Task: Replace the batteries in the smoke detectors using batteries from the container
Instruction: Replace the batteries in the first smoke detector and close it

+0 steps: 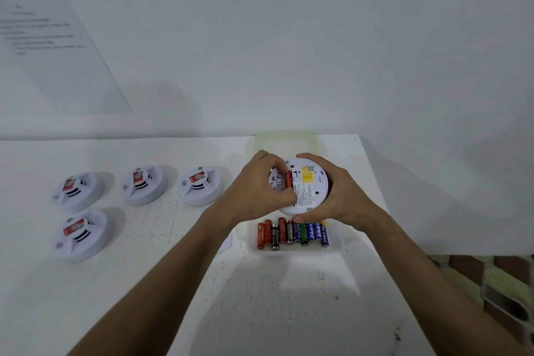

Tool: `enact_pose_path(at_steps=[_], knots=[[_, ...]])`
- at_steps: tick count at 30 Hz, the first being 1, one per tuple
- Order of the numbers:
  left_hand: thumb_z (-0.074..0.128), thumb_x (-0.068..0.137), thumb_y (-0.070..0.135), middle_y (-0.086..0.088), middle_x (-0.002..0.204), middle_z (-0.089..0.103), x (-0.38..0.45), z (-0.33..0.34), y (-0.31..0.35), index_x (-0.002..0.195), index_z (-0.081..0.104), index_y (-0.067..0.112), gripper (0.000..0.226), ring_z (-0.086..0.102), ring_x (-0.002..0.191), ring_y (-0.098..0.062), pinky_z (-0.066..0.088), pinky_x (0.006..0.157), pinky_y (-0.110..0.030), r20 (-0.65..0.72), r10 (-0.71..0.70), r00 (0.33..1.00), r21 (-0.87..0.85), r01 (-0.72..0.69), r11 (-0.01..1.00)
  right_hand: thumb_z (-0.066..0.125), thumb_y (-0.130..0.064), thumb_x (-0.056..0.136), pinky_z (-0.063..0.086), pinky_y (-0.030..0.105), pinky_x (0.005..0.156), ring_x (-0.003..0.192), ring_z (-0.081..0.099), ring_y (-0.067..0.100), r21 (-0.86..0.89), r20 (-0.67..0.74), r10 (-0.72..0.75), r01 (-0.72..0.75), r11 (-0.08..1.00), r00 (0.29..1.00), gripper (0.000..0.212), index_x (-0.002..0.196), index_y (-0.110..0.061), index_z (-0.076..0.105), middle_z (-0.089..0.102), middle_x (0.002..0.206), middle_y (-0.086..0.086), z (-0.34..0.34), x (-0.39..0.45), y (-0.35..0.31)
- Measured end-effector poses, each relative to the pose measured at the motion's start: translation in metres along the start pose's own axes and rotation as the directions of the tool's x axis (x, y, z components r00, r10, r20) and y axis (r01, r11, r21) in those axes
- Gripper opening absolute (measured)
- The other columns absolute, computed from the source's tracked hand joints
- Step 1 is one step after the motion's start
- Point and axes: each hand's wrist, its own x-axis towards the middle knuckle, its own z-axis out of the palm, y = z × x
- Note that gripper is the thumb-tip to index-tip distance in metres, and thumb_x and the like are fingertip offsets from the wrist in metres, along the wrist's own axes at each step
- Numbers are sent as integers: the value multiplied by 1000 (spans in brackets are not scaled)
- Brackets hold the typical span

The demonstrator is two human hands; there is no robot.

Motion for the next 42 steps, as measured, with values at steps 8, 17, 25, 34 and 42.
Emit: enact_pose_path(at_steps=[8,17,25,34,42], knots=[[72,80,30,-1,108,58,6,0,-5,91,47,26,28,62,97,-16,58,73,-33,1,-46,999,-117,46,992,93,-9,49,54,23,87,110,62,9,52,-5,39,-38,998,999,97,136,-20,51,65,117,-16,-3,4,7],[76,82,26,8,85,67,12,-4,-3,96,56,23,25,62,75,-6,51,65,-19,-111,-59,992,-180,39,983,92,-5,51,55,22,84,110,61,7,82,-51,57,-53,995,997,97,137,-19,50,65,118,-10,-3,3,11],[84,73,19,2,85,75,37,-21,-40,93,73,13,24,71,83,-12,55,81,-27,-200,-301,932,-344,221,913,92,6,55,59,28,83,114,60,7,114,-116,89,-76,991,989,95,135,-23,50,64,121,-11,-22,-12,17],[78,78,35,0,116,51,62,7,-50,92,75,27,17,42,117,-21,29,91,-33,-68,-223,972,332,233,914,91,7,56,56,22,85,110,60,1,88,-138,100,-88,992,985,92,132,-24,51,64,116,-18,-25,-12,17],[78,76,43,-3,117,56,70,9,-57,94,75,32,21,40,118,-29,28,85,-35,59,-388,920,409,332,850,92,6,55,56,22,84,111,60,2,100,-132,109,-96,990,985,94,134,-23,50,64,118,-15,-24,-12,21]])
